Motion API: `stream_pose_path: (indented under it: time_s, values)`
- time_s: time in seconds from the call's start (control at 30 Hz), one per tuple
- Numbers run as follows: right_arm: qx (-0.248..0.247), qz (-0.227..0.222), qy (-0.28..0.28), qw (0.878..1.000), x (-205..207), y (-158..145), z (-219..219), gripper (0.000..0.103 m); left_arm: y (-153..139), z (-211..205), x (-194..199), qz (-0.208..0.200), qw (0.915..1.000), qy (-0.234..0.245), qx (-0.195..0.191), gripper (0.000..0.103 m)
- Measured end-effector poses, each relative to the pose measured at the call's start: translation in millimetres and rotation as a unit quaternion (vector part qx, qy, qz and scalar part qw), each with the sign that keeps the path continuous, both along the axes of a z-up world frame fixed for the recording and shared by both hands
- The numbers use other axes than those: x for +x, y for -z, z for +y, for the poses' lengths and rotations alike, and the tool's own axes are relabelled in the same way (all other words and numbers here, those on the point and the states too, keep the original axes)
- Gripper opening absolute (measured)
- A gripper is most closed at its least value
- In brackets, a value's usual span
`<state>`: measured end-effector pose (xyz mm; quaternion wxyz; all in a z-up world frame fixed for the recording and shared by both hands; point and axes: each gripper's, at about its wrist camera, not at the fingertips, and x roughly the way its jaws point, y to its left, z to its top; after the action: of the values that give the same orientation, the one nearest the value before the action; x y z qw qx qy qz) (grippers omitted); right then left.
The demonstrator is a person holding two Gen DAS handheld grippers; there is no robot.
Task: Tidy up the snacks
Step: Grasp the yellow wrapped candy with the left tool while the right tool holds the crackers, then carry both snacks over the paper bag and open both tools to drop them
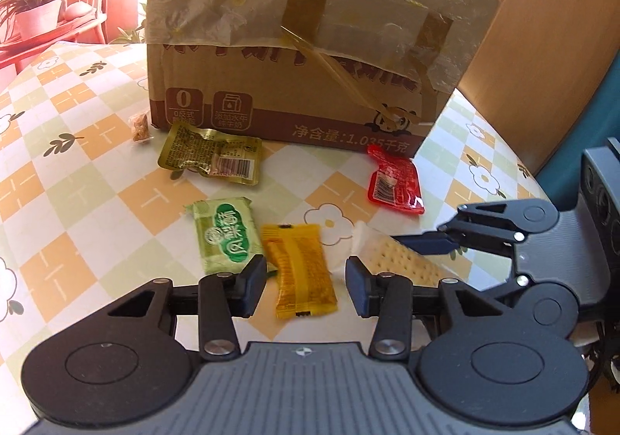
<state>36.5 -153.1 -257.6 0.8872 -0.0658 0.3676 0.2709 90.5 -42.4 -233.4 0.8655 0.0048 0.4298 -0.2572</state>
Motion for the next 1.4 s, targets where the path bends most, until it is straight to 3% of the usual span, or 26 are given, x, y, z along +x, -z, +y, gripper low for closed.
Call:
stream_pose_path:
  time_s: [0.13, 0.4, 0.6, 0.73, 1.03, 1.2, 1.4]
  values:
    - [-0.006, -0.009, 0.006, 1.000, -1.6, -1.3, -3.5, 0.048, 5.4, -3.5, -0.7, 0.005, 0.9999, 0.002, 0.014, 0.048]
    - [0.012, -0.023, 0.083, 0.996, -1.2, 0.3, -30.1, 0.048, 20.3, -14.3, 16.4, 0.034, 0.9991, 0.004, 0.027, 0.048]
    - [0.016, -0.048, 0.118, 0.992, -2.9, 8.7, -32.1, 0.048, 22.2, -32.7, 22.3, 0.006, 0.9973, 0.000, 0.073, 0.048]
    - [0.005, -0.062, 0.120, 0.991, -7.2, 10.2, -30.3, 0.048, 24.0, -34.5, 18.0, -0.015, 0.9956, -0.005, 0.092, 0.037]
    - [0.008, -0.057, 0.118, 0.991, -6.3, 11.4, -31.6, 0.052, 24.6, -21.0, 13.3, -0.022, 0.9965, -0.035, 0.073, 0.034]
    - [-0.012, -0.059, 0.127, 0.990, -10.2, 8.5, -26.6, 0.060, 24.7, -18.2, 12.6, -0.024, 0.9966, -0.039, 0.068, 0.034]
    - [-0.013, -0.051, 0.125, 0.991, -21.2, 9.2, -28.5, 0.059, 24.3, -18.3, 11.9, -0.022, 0.9974, -0.035, 0.060, 0.034]
